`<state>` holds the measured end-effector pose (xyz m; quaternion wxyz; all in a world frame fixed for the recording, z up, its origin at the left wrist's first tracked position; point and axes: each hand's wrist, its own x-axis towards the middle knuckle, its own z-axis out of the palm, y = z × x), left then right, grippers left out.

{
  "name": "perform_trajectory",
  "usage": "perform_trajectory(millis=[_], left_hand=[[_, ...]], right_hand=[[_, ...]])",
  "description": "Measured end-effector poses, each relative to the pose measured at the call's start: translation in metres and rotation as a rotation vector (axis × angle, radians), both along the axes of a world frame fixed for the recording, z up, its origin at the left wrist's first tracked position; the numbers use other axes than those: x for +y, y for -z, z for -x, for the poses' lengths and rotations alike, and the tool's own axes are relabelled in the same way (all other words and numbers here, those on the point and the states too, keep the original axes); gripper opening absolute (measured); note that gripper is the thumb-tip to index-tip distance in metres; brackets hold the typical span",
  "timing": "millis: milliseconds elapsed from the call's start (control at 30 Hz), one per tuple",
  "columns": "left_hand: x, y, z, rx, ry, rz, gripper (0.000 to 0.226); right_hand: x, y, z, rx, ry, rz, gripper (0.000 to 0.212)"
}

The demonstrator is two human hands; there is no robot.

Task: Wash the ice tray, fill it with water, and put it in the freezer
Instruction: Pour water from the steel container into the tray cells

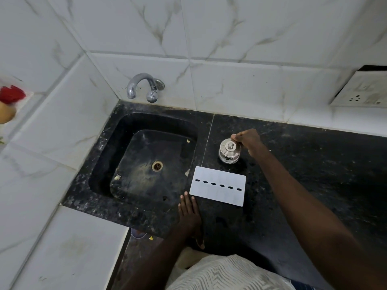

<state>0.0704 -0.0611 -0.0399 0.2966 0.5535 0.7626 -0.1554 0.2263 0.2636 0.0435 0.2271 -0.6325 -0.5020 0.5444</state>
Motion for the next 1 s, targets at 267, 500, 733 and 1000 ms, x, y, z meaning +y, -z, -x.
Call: perform_trajectory(millis=[267,500,733,1000], left_hand=[[-0.002,-0.001,-0.004,0.011,-0.007,-0.049,0.157],[-0.008,0.018,0.0,0.024,0.06,-0.077,0.171],[-0.009,0.029,0.0,-0.01,0.026,-0.011,0.167],[-0.001,-0.003,-0.002,-0.03,0.034,0.106,0.163]], right_hand=[[0.01,0.021,-0.006,-0.022,0.016,0.03,0.018],[0.012,0.023,-0.008,-0.005,0.007,0.036,0.016],[0.01,0.034,-0.009,0.03,-0.018,-0.008,0.013],[-0.021,0.043,-0.022,-0.015,0.156,-0.138,0.015]])
